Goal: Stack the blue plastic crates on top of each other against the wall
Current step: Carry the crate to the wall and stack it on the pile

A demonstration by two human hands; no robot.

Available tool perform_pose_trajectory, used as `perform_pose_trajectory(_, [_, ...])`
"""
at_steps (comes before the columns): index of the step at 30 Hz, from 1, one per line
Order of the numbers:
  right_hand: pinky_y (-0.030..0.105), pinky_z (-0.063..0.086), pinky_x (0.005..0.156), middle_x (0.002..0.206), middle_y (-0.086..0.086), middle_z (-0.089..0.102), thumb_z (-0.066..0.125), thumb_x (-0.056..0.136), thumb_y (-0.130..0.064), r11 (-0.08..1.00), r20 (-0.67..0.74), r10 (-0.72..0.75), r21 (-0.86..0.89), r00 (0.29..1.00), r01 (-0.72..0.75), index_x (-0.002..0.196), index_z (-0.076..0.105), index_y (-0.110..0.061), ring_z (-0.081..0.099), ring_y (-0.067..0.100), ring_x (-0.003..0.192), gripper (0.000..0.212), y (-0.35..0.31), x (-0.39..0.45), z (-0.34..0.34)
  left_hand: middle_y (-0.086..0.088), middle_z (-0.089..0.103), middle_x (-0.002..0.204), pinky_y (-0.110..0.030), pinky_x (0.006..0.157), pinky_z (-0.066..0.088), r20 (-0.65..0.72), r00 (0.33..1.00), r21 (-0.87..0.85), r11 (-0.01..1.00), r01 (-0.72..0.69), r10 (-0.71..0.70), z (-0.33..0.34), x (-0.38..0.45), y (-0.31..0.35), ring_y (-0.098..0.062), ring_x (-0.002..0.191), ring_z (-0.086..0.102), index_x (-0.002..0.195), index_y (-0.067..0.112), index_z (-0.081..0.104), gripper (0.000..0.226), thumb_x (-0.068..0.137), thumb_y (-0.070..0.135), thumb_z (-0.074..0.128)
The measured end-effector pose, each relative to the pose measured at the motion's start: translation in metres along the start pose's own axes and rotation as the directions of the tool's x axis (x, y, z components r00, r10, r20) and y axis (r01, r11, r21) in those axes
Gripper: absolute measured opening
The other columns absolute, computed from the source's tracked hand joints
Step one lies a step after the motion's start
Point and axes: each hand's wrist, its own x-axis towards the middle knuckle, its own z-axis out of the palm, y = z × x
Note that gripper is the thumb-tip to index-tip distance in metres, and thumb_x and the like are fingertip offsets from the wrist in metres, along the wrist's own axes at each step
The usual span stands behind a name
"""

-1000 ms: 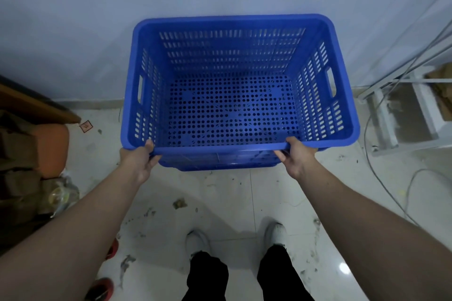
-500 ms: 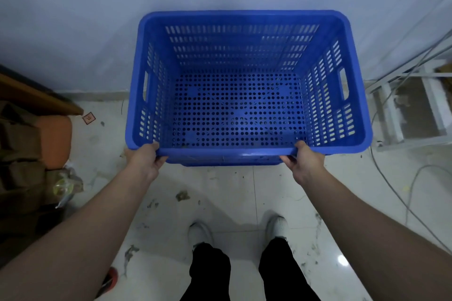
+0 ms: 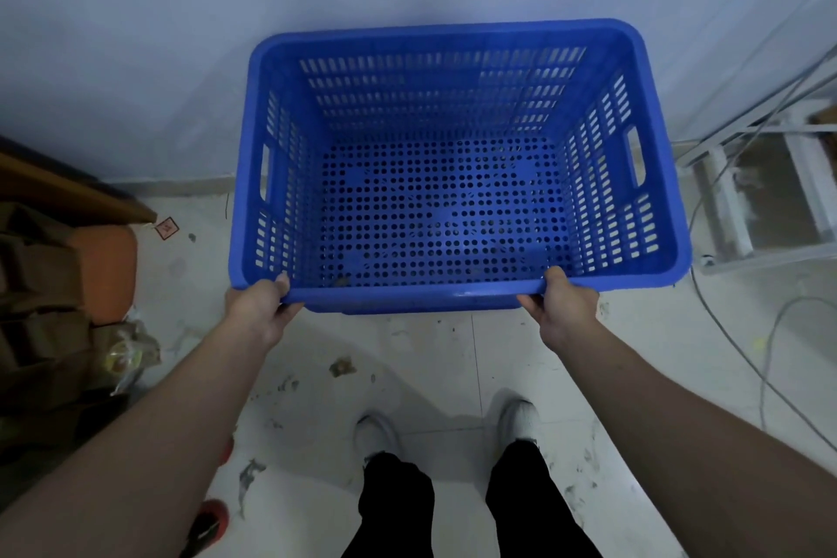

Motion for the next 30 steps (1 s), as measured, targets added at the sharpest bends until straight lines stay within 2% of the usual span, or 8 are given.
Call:
perform_pose_trajectory(12, [0.028,0.058,0.048,0.113,0.016,0.066,0.057,0.095,-0.018,0.999,0.078,0.008,-0.051,0.997,-0.004,0.132,0.046,-0.005,0.07,0.019,0.069,0.04,-0.017,0.007,0.006,-0.011,0.061,0.126,-0.029,0.071,0.057,-0.118,0.988,0.019,0.995,-0.1,0.101,0.006,-0.004,-0.006,-0.027,0.097,0.065,0.129,0.007,0.051,0.039,0.091,0.009,0.061])
perform_pose_trajectory(17, [0.03,0.057,0.05,0.092,0.01,0.064,0.044,0.099,-0.046,0.877,0.18,0.07,-0.48,0.981,0.026,0.112,0.054,-0.011,0.065,0.021,0.062,0.038,-0.024,-0.019,-0.003,-0.015,0.053,0.137,-0.04,0.085,0.054,-0.197,0.966,0.195,0.972,-0.128,0.167,0.009,-0.017,-0.011,-0.035,0.115,0.059,0.137,0.008,0.044,0.051,0.091,0.02,0.062])
perform_pose_trajectory(18, [0.028,0.052,0.049,0.08,0.009,0.063,0.043,0.1,-0.042,0.773,0.237,0.01,-0.619,0.971,0.143,0.099,0.057,-0.011,0.059,0.021,0.057,0.034,-0.023,-0.025,-0.006,-0.018,0.048,0.141,-0.046,0.096,0.048,-0.214,0.919,0.421,0.88,-0.219,0.331,0.009,-0.021,-0.015,-0.039,0.123,0.052,0.139,0.007,0.039,0.057,0.09,0.026,0.061])
perform_pose_trajectory(20, [0.031,0.043,0.055,0.064,0.003,0.053,0.048,0.097,-0.031,0.416,0.423,-0.304,-0.747,0.854,0.518,0.075,0.052,-0.012,0.047,0.02,0.057,0.029,-0.021,-0.03,-0.007,-0.021,0.041,0.145,-0.049,0.113,0.029,0.117,0.722,0.728,0.436,-0.53,0.682,0.014,-0.029,-0.027,-0.039,0.134,0.039,0.142,0.004,0.038,0.061,0.091,0.034,0.056])
perform_pose_trajectory(21, [0.034,0.044,0.064,0.069,0.001,0.052,0.051,0.096,-0.03,0.19,0.515,-0.462,-0.738,0.722,0.647,0.074,0.052,-0.013,0.048,0.02,0.066,0.028,-0.023,-0.029,-0.007,-0.019,0.039,0.148,-0.048,0.119,0.016,0.341,0.63,0.758,0.193,-0.623,0.698,0.018,-0.031,-0.034,-0.036,0.138,0.033,0.142,0.007,0.04,0.059,0.093,0.04,0.051])
perform_pose_trajectory(23, [0.039,0.04,0.094,0.095,0.001,0.063,0.051,0.097,-0.036,-0.164,0.669,-0.517,-0.689,0.534,0.706,0.099,0.064,-0.015,0.055,0.023,0.095,0.025,-0.026,-0.018,-0.007,-0.011,0.03,0.155,-0.044,0.117,-0.013,0.567,0.626,0.776,-0.092,-0.624,0.536,0.028,-0.032,-0.046,-0.029,0.146,0.02,0.142,0.018,0.042,0.057,0.096,0.051,0.035])
perform_pose_trajectory(25, [0.039,0.023,0.111,0.115,0.001,0.064,0.037,0.101,-0.043,-0.362,0.759,-0.329,-0.65,0.561,0.668,0.122,0.061,-0.019,0.053,0.024,0.111,0.041,-0.023,0.0,-0.007,-0.005,0.031,0.153,-0.049,0.117,-0.012,0.608,0.692,0.79,-0.214,-0.574,0.389,0.039,-0.027,-0.052,-0.026,0.145,0.019,0.138,0.025,0.044,0.055,0.097,0.055,0.022])
perform_pose_trajectory(30, [0.033,0.017,0.092,0.11,-0.002,0.056,-0.006,0.09,-0.06,-0.502,0.812,-0.284,-0.579,0.51,0.643,0.12,0.058,-0.025,0.044,0.024,0.101,0.079,-0.013,0.014,-0.008,-0.004,0.041,0.138,-0.051,0.113,0.011,0.664,0.669,0.746,-0.351,-0.566,0.334,0.041,-0.017,-0.044,-0.031,0.131,0.032,0.125,0.024,0.048,0.049,0.098,0.052,0.017])
